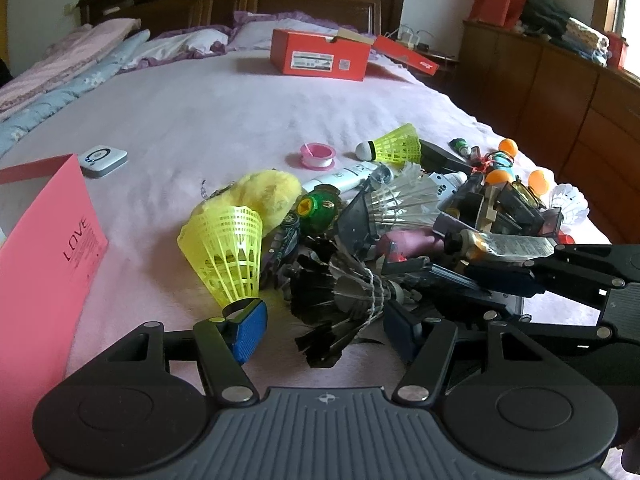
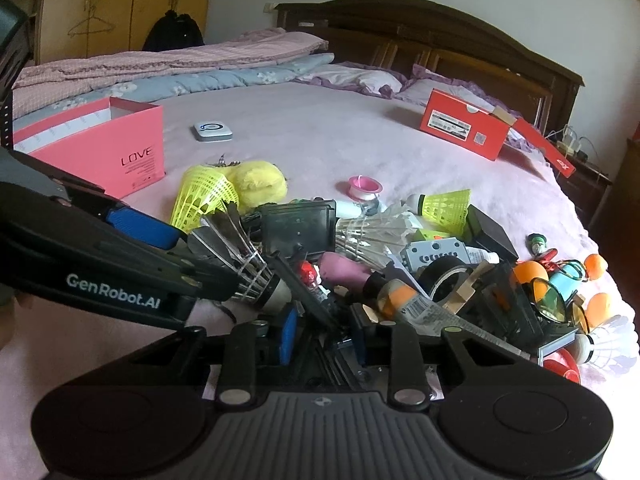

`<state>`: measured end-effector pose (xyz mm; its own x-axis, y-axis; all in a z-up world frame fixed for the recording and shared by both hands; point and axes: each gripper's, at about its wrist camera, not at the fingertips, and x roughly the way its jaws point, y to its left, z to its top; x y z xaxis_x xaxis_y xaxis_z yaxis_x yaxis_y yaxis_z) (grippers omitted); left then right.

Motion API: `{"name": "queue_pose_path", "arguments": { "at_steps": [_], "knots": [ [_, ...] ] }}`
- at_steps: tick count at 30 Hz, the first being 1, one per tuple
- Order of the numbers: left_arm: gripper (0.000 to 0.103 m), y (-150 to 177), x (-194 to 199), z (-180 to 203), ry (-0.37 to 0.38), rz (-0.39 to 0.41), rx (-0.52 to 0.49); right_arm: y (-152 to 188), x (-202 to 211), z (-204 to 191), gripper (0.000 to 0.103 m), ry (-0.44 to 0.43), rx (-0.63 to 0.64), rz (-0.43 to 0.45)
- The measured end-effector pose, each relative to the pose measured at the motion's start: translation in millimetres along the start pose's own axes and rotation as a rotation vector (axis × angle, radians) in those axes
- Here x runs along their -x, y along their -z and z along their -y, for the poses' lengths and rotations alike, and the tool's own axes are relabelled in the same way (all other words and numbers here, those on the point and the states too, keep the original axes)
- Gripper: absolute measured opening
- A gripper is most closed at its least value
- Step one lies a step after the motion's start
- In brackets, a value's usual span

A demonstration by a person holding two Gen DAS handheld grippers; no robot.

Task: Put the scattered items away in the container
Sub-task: 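Close the left gripper on a black shuttlecock while the right gripper grasps a grey plastic piece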

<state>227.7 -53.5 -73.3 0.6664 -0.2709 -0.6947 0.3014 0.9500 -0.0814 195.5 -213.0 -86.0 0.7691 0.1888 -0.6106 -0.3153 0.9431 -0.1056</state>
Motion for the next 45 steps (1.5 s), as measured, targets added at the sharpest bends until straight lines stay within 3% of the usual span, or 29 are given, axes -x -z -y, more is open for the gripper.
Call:
{"name": "queue_pose_path", "arguments": {
  "at_steps": [15,20,38,45],
  "knots": [
    [0.06,9,4,-9,-0.015,0.015,0.014,-3,0,-3,0.028,0.007,0.025,0.023],
    [0.05,9,5,-3,0.01,0.025,-0.013,-3,4,-6,0.028,0.011,0.049,0.033],
    [0.046,12,3,6,0.078,0.032,-0.027,0,13,-8,0.028,0.015,0.075,0.029],
    [0.038,13,-4,7,0.077,0.021,-0.025,2,12,-6,0.028,0.016,0.078,0.026]
  ]
}}
